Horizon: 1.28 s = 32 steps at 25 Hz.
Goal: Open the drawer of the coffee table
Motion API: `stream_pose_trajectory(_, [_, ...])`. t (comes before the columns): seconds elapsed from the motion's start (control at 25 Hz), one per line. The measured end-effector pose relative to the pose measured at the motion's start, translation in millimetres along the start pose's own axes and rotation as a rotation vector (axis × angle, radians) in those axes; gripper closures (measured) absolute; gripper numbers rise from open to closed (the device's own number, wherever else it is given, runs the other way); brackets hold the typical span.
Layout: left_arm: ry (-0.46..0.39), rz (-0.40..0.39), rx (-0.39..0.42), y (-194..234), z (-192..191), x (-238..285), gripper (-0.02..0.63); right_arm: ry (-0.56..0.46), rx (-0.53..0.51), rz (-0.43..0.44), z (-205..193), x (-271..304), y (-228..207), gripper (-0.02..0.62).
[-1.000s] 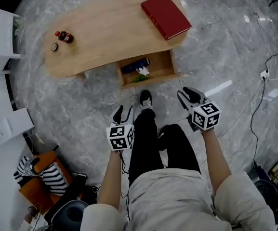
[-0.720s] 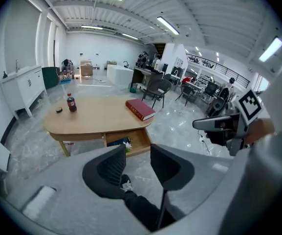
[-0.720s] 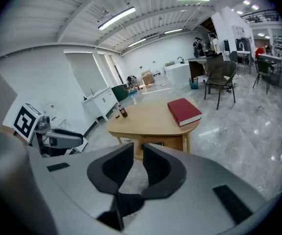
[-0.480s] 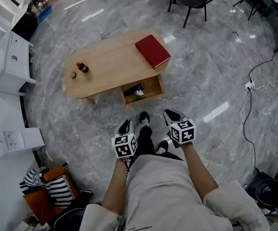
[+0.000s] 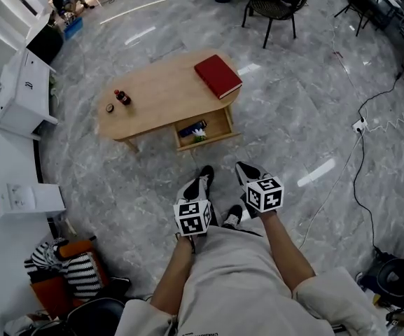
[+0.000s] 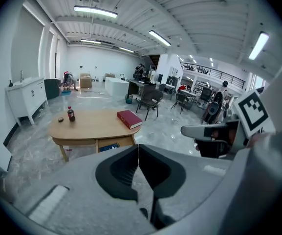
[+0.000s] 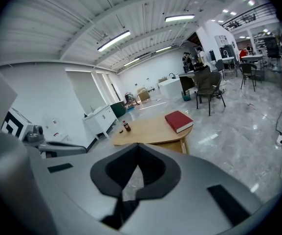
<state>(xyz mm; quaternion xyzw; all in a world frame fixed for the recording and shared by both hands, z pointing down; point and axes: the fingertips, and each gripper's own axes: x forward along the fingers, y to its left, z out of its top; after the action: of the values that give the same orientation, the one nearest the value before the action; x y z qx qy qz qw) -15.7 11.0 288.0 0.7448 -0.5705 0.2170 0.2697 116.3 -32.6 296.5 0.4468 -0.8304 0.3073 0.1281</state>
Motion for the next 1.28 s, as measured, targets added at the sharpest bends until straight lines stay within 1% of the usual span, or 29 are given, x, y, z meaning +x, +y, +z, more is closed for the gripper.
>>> stream_pose_trajectory(0.12, [-0.029,0.003,-0.006,-5.7,3.5,-12.0,0.594,-0.005,-0.013,-0.016,-10.1,-12.7,6.7,0.58])
stream_pose_trajectory(0.24, [-0.05,0.009,-0.025,-6.5,6.5,-14.9,0.594,-0.013,-0.05,-0.014,-12.5,-20.7,13.3,0.58])
stream_pose_trajectory(0.4, [-0.05,-0.014,0.032,-9.8,7.5,-13.6,0.594,-0.003,-0.087,-0.016,-10.5,-24.0,16.6,0.58])
stream_pose_trajectory(0.52, [-0.047,-0.024,0.028,-14.4,7.1,-12.4,0.594,0.005,-0.097,-0.029,-4.0,-24.8,12.4,0.58])
stream_pose_trajectory(0.6, [-0.039,-0.039,0.036,-17.9,3.5,-15.1,0.594,0.001,-0.096,-0.031,-7.6,-27.2,16.2,0.58])
stream_pose_trajectory(0.72, [-0.027,-0.044,0.08,-16.3,2.0,-15.4,0.594,0.014,-0.142,-0.047,-12.8,-24.2,22.5,0.58])
stream_pose_trajectory(0.84, [-0.035,-0.04,0.077,-14.0,4.2,-18.4,0.594,0.018,-0.188,-0.075,-12.1,-23.4,22.4,0.58])
stream_pose_trajectory(1.04, [-0.029,-0.02,0.054,-8.2,3.1,-16.8,0.594,0.029,-0.192,-0.065,-16.9,-23.6,24.4,0.58])
stream_pose_trajectory(1.28, [-0.027,-0.023,0.051,-17.2,-1.6,-14.7,0.594,0.031,-0.159,-0.062,-23.0,-28.8,13.4,0.58])
